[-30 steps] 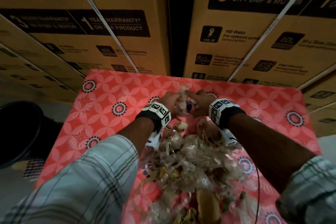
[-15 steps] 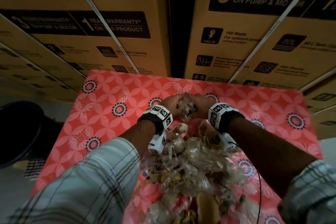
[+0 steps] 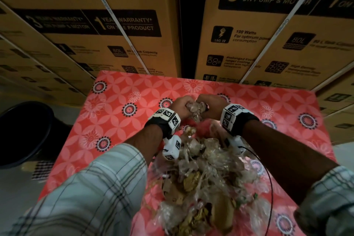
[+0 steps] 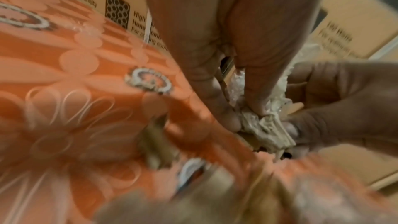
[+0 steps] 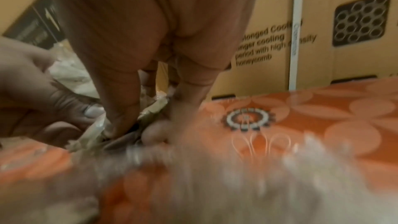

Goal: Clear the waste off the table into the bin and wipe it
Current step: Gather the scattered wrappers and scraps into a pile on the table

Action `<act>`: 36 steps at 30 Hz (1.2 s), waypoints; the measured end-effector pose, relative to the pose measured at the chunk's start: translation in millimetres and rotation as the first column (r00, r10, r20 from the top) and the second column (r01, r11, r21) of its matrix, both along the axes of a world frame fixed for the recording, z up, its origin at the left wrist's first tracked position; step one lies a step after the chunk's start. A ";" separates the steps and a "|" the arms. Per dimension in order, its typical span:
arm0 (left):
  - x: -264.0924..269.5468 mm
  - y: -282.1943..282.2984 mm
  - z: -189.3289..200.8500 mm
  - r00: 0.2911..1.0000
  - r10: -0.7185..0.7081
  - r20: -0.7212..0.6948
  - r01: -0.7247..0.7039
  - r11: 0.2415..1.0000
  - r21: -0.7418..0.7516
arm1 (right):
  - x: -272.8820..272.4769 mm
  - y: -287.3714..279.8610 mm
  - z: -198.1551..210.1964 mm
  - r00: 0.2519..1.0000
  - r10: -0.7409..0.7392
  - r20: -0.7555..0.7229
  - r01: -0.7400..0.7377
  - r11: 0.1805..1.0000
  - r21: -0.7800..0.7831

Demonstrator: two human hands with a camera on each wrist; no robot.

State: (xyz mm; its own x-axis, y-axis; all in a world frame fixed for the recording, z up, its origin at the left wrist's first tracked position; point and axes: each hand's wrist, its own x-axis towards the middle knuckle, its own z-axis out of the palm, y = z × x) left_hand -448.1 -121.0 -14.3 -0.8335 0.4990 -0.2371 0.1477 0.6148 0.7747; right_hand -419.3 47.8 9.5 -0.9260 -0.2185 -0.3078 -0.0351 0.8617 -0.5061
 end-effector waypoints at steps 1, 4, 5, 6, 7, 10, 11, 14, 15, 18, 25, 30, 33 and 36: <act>-1.1 0.1 8.3 1.000 -0.001 -0.006 0.001 1.000 0.021 | 0.5 2.2 7.1 1.000 -0.012 -0.021 0.011 1.000 -0.020; -4.1 1.4 42.6 0.999 -0.029 -0.035 0.031 0.997 0.071 | 2.8 9.6 36.0 0.997 -0.024 -0.070 0.022 0.999 -0.033; -3.2 2.0 55.7 0.999 -0.036 -0.032 0.039 0.996 0.086 | 5.0 11.6 46.7 0.996 -0.026 -0.089 0.023 0.999 -0.039; -1.1 2.2 69.2 0.998 -0.044 -0.032 0.047 0.995 0.090 | 8.1 13.1 56.9 0.994 -0.034 -0.105 0.029 0.998 -0.056; 1.2 1.9 80.8 0.998 -0.052 -0.041 0.056 0.994 0.090 | 12.7 14.0 66.8 0.991 -0.042 -0.124 0.033 0.997 -0.071; 18.6 -1.3 112.4 0.996 -0.081 -0.043 0.084 0.994 0.073 | 31.9 12.9 89.0 0.979 -0.060 -0.194 0.044 0.995 -0.086; 26.1 -2.9 120.7 0.995 -0.090 -0.036 0.092 0.993 0.069 | 40.2 11.4 94.1 0.975 -0.065 -0.213 0.046 0.995 -0.093; 53.2 -7.9 137.4 0.993 -0.118 -0.020 0.119 0.991 0.056 | 70.8 5.5 102.1 0.967 -0.056 -0.250 0.033 0.995 -0.095; 63.7 -9.6 140.0 0.992 -0.128 -0.015 0.128 0.990 0.058 | 82.7 2.7 103.3 0.966 -0.054 -0.255 0.029 0.995 -0.100; 94.4 -18.5 133.5 0.988 -0.143 -0.053 0.145 0.989 0.038 | 118.6 -7.3 100.1 0.963 -0.059 -0.265 0.026 0.991 -0.128; 160.4 -25.3 92.0 0.971 -0.111 -0.210 0.065 0.974 -0.215 | 179.9 -28.2 52.0 0.963 -0.090 -0.255 0.067 0.993 -0.095; 179.6 -30.0 68.9 0.960 -0.149 -0.237 0.058 0.934 -0.353 | 200.6 -36.0 18.4 0.955 -0.142 -0.261 0.138 0.990 -0.035; 181.0 -28.1 68.0 0.957 -0.151 -0.247 0.057 0.935 -0.350 | 201.8 -36.1 15.2 0.942 -0.128 -0.310 0.141 0.990 0.020; 175.8 -27.3 65.8 0.957 -0.144 -0.254 0.044 0.931 -0.361 | 201.8 -36.5 16.8 0.938 -0.064 -0.341 0.099 0.991 0.085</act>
